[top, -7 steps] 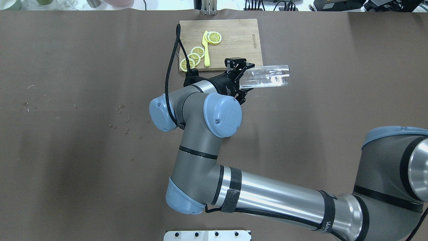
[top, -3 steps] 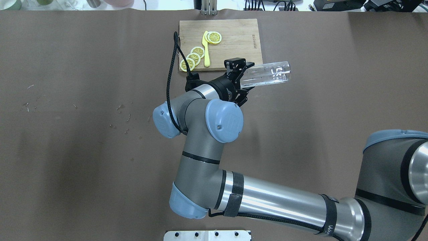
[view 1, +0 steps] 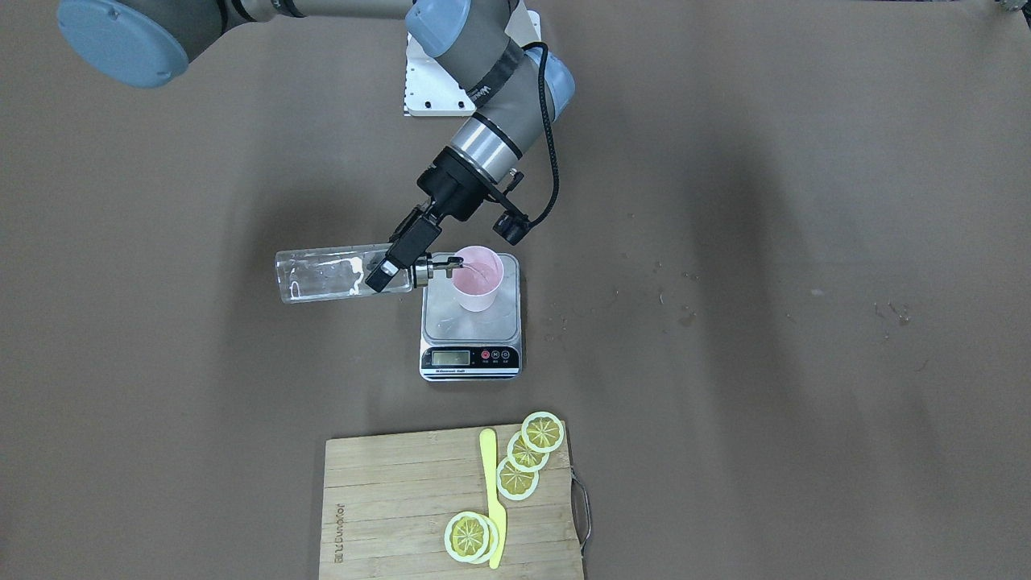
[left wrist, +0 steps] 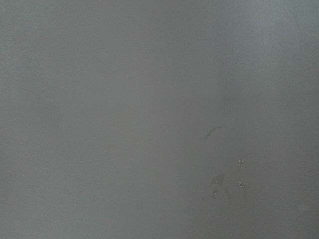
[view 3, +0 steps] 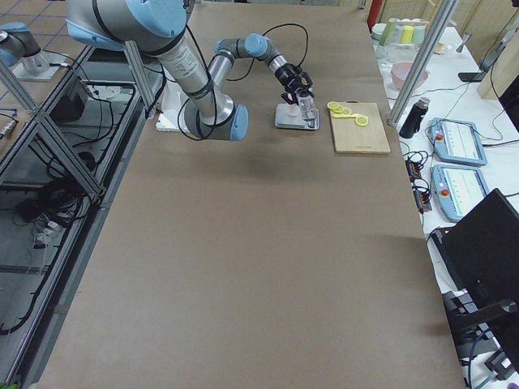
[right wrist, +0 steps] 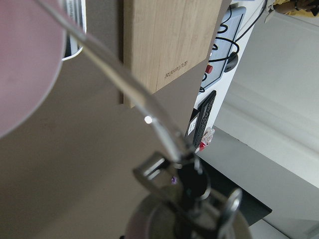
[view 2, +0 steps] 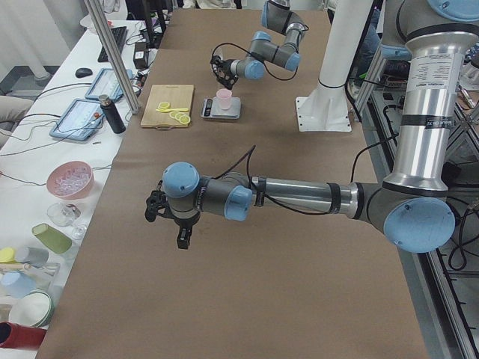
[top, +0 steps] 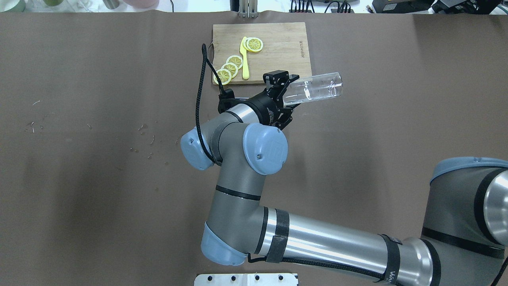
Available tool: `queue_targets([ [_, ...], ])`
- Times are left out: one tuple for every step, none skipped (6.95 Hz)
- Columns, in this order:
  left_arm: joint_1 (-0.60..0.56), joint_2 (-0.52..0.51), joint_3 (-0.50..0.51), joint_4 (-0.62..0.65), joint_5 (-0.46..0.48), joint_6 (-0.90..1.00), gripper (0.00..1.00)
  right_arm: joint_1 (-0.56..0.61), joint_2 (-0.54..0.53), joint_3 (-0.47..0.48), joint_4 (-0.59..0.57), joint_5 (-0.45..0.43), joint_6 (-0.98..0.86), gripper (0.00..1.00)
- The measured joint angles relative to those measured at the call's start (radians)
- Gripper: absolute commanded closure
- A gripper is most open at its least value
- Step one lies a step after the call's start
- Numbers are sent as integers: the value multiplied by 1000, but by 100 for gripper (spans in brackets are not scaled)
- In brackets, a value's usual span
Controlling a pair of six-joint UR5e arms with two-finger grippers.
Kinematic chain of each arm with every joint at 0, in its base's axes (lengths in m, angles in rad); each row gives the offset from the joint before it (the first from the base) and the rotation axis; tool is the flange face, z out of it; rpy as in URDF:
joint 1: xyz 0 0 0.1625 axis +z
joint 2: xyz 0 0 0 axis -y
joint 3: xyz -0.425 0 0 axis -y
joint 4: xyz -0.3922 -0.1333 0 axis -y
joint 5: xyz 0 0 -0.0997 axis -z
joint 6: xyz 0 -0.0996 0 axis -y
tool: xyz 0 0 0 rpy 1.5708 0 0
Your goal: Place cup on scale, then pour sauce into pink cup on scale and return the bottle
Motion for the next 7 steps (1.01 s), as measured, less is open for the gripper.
queue_targets([
  [0,-1,0,0,-1,-4,3,-1,-7,3,0,-6,1,100],
  [0,-1,1,0,-1,-6,3,-2,-10,4,1,-11,1,100],
  [0,-1,0,0,0,-8,3,-2,-13,11,8,-12,1,100],
  [0,-2,-1,0,-1,-13,3,-1,-22,30,33,-12,1,100],
  [-1,-3,-3,0,-1,-17,3,0,-44,59,88,-8,0,100],
  [-1,-4,-5,-1,-1,-19,3,8,-71,85,162,8,0,100],
  [-1,-5,-6,-2,-1,-19,3,28,-93,97,245,51,-1,100],
])
